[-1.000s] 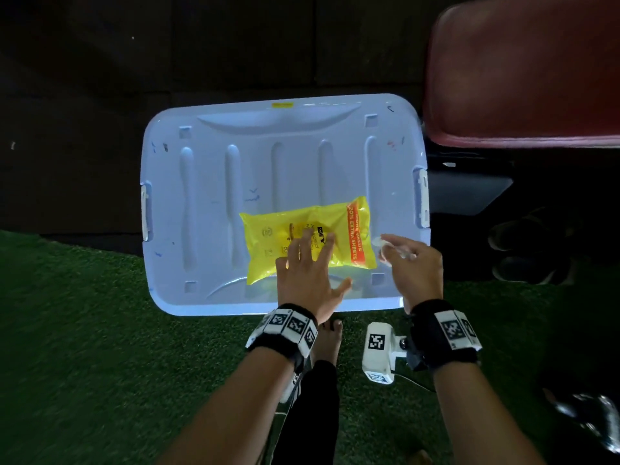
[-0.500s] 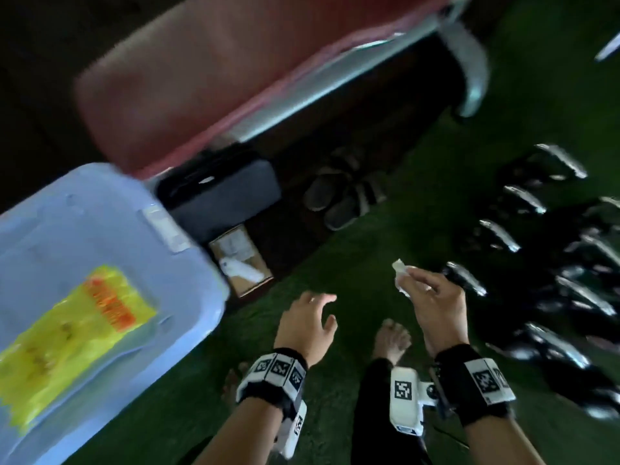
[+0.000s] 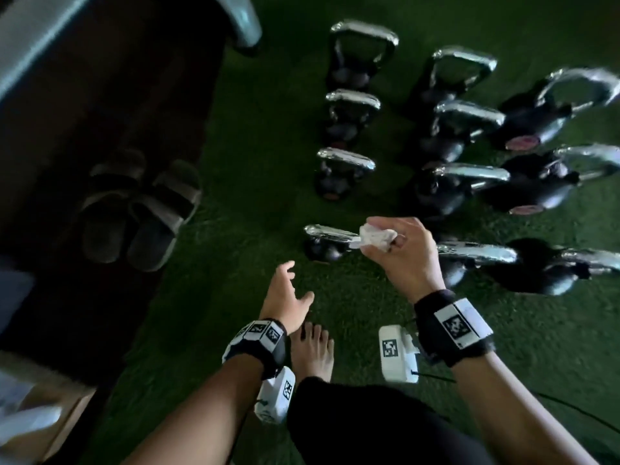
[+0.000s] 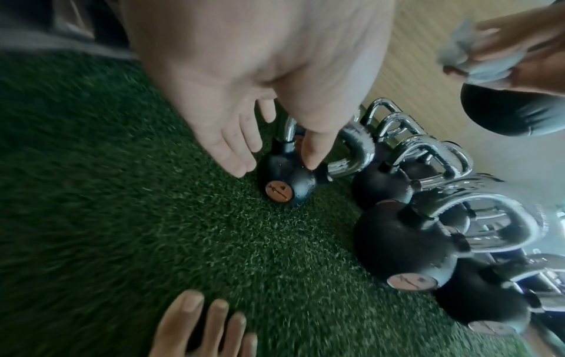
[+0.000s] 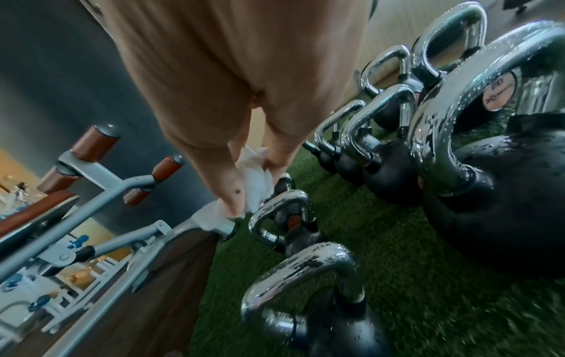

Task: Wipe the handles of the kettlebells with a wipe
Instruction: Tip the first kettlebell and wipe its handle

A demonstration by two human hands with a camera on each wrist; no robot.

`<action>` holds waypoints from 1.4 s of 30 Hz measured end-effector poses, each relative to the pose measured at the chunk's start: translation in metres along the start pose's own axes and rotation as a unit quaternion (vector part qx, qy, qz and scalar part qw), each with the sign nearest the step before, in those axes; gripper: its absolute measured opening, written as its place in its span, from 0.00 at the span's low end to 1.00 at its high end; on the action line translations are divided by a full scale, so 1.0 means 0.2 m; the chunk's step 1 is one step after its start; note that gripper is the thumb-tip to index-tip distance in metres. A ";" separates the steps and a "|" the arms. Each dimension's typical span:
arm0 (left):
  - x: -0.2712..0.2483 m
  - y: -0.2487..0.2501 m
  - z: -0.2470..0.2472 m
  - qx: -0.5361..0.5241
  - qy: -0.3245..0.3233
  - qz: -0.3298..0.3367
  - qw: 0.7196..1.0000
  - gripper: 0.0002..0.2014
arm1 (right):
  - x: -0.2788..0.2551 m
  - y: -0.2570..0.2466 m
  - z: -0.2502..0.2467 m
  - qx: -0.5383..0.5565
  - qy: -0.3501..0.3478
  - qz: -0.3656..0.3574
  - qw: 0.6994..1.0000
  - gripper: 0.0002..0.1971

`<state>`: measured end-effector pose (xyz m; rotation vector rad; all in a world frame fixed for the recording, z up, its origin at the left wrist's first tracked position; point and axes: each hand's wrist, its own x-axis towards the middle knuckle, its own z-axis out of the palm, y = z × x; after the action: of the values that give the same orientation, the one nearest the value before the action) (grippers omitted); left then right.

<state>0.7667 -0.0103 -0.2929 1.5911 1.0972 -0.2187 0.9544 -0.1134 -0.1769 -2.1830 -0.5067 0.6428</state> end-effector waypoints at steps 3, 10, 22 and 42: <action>0.29 -0.07 0.11 -0.049 0.022 0.051 0.997 0.48 | 0.06 0.16 0.04 0.034 0.004 -0.024 0.999 0.27; 0.71 -0.13 0.15 -0.080 0.052 0.176 0.980 0.50 | 0.11 0.34 0.19 0.083 0.003 -0.089 0.992 0.28; 0.82 -0.14 0.23 -0.036 0.080 0.219 0.972 0.36 | 0.15 0.35 0.42 -0.128 0.167 -0.239 0.948 0.19; 0.79 -0.13 0.26 -0.012 0.091 0.216 0.972 0.37 | 0.17 0.55 0.48 -0.063 0.284 -0.182 0.939 0.10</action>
<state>0.8548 0.0268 -0.4320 1.8115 0.8565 0.2356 0.9405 -0.1075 -0.3264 -2.1787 -0.6225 -0.2278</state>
